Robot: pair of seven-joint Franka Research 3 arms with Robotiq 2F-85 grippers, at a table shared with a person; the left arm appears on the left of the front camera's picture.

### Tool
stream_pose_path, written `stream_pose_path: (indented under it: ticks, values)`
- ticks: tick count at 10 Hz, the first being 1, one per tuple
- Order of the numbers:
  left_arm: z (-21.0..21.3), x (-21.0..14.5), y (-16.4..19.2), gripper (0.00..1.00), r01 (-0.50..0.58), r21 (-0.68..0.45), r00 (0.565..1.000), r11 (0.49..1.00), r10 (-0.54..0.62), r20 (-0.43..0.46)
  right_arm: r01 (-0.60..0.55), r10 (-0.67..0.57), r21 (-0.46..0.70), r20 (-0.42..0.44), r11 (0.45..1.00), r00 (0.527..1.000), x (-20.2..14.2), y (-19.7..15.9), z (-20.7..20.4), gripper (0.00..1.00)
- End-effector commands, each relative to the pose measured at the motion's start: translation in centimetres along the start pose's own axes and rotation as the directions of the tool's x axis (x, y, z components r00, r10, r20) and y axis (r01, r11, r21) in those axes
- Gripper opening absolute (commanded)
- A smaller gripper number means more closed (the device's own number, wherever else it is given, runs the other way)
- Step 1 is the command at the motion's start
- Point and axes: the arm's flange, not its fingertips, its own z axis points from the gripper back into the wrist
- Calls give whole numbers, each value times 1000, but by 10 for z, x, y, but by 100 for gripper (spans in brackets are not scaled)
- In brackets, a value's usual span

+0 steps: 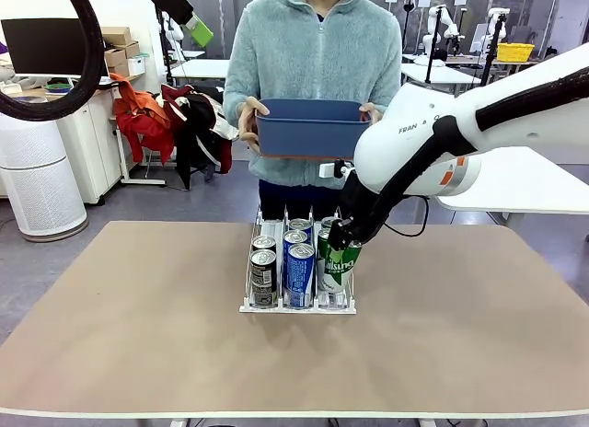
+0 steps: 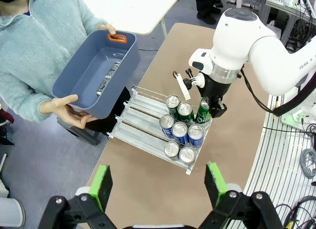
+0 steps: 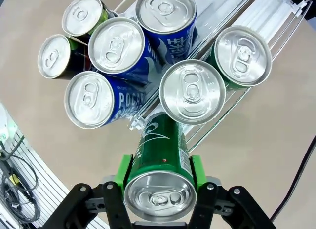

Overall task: Fill the beverage cans into the dispenser.
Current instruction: Place the picked Sprite in the line of the Automatic Can Dispenser with the same cans.

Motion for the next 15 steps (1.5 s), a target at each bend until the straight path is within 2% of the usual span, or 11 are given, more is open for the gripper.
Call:
stream_pose_path:
  ticks: [1, 5, 6, 7, 8, 10, 12, 14, 15]
  values:
    - [-1, -2, 1, 100, 3, -11, 1000, 1000, -3, 22, -28, 28, -66, 3, 997, 1000, 13, -5, -2, 58]
    - [-1, -2, 1, 100, 3, -11, 1000, 1000, -3, 22, -83, 81, -31, -82, 996, 993, 11, 4, -8, 58]
    - [-1, -2, 1, 100, 3, -11, 1000, 1000, -3, 22, -104, 102, -13, -92, 995, 991, 10, 6, -8, 76]
    - [-1, -2, 1, 100, 3, -11, 1000, 1000, -3, 22, -113, 111, -16, -101, 993, 989, 8, 8, -7, 77]
    - [-1, -2, 1, 100, 3, -11, 1000, 1000, -3, 22, -122, 120, -13, -115, 992, 986, 5, 9, -4, 94]
    - [-1, -2, 1, 100, 3, -11, 1000, 1000, -3, 22, -120, 117, -18, -111, 993, 987, 6, 13, -4, 100]
    - [-1, -2, 1, 100, 3, -11, 1000, 1000, -3, 22, -128, 126, -16, -103, 992, 987, 2, 13, 3, 100]
    - [-1, -2, 1, 100, 3, -11, 1000, 1000, -3, 22, -81, 81, -5, -62, 997, 995, -4, 19, 9, 100]
    - [-1, -2, 1, 100, 3, -11, 1000, 1000, -3, 22, -107, 106, -5, -88, 994, 990, 5, 14, 0, 100]
